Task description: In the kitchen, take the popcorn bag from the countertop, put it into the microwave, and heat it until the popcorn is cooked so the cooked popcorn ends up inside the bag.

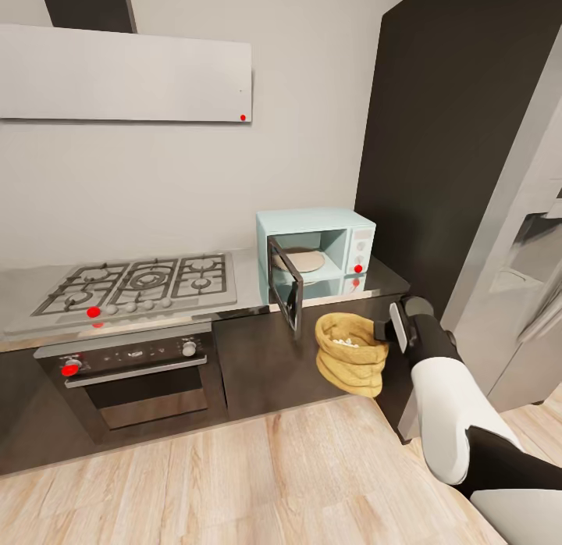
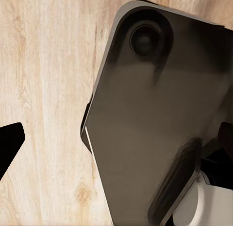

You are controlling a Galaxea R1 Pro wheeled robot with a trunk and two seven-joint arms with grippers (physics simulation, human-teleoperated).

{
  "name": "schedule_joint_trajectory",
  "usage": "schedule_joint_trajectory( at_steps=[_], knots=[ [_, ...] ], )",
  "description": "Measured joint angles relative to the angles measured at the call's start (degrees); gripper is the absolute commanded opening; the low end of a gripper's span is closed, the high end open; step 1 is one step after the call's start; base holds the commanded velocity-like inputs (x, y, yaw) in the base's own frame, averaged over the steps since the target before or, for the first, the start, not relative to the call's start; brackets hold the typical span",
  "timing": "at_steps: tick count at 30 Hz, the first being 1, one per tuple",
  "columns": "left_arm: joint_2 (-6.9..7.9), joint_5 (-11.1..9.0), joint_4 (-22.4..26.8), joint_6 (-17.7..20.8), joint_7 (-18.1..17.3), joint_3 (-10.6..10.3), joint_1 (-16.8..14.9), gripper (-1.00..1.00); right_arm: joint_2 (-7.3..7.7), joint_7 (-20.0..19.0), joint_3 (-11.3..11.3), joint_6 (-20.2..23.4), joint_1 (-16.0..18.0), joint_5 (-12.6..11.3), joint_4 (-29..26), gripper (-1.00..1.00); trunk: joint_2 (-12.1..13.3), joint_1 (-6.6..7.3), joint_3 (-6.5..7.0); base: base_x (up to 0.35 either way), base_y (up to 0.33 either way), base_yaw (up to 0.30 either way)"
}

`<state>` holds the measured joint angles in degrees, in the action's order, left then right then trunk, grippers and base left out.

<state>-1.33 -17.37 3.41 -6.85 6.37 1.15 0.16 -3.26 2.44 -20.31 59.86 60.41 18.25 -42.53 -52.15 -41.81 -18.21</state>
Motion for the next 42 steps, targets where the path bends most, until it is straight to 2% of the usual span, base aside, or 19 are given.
schedule_joint_trajectory(
  at_steps=[4,8,9,11,13,17,21,24,27,31,34,37,42],
  knots=[
    [-0.05,0.0,-0.1,-0.1,0.0,0.0,0.0,1.00,0.21,-0.1,0.4,0.0,0.0,0.3,1.8,-1.00,0.0,0.00,0.00,0.000,0.000,0.000],
    [-0.06,0.0,-0.1,-0.1,0.0,-0.1,0.0,1.00,0.29,0.2,0.6,0.0,0.0,0.6,1.2,-1.00,0.0,0.00,0.00,0.000,0.000,0.000],
    [-0.06,0.0,-0.1,-0.1,0.0,-0.1,0.0,1.00,0.26,0.3,1.1,0.0,0.0,0.6,0.4,-1.00,0.0,0.00,0.00,0.000,0.000,0.000],
    [-0.06,0.0,-0.1,-0.1,0.0,-0.1,0.0,1.00,0.26,0.3,3.6,0.0,0.0,0.8,-2.3,-1.00,0.0,0.00,0.00,0.000,0.000,0.000],
    [-0.06,0.0,-0.1,-0.1,0.0,-0.1,0.0,1.00,0.48,0.3,4.8,0.0,0.0,0.9,-4.1,-1.00,0.0,0.00,0.00,0.000,0.000,0.000],
    [-0.06,0.0,-0.1,-0.1,0.0,0.0,0.0,1.00,1.18,0.2,5.1,0.0,0.0,0.5,-6.5,-1.00,0.0,0.00,0.00,0.000,0.000,0.000],
    [-0.06,0.0,-0.1,-0.1,0.0,0.0,0.0,1.00,1.46,0.2,5.2,0.0,0.3,0.1,-5.9,-1.00,0.0,0.00,0.00,0.000,0.000,0.000],
    [-0.06,0.0,-0.1,-0.1,0.0,0.0,0.0,1.00,2.41,0.2,5.1,0.0,3.7,-0.1,-4.8,-1.00,0.0,0.00,0.01,0.000,0.000,0.000],
    [-0.06,0.0,-0.1,-0.1,0.0,0.0,0.0,1.00,3.09,0.1,4.9,0.0,5.5,-0.2,-4.4,-1.00,0.0,0.00,0.00,0.000,0.000,0.000],
    [-0.06,0.0,-0.1,-0.1,0.0,0.0,0.0,1.00,3.16,-0.1,4.7,0.0,7.4,-0.4,-2.4,-1.00,0.0,0.00,0.00,0.000,0.000,0.000],
    [-0.06,0.0,-0.1,-0.1,0.0,0.0,0.0,1.00,3.31,-0.2,4.5,0.0,11.2,-0.5,3.4,-1.00,0.0,0.00,0.00,0.000,0.000,0.000],
    [-0.06,0.0,-0.1,-0.1,0.0,0.0,0.0,1.00,3.38,-0.2,4.5,0.0,13.7,-0.4,5.3,-1.00,0.0,0.00,0.00,0.000,0.000,0.000],
    [-0.06,0.0,-0.1,-0.1,0.0,0.0,0.0,1.00,3.05,-0.4,4.4,0.0,15.7,-0.5,7.6,-1.00,0.0,0.00,0.00,0.000,0.000,0.000]
  ],
)
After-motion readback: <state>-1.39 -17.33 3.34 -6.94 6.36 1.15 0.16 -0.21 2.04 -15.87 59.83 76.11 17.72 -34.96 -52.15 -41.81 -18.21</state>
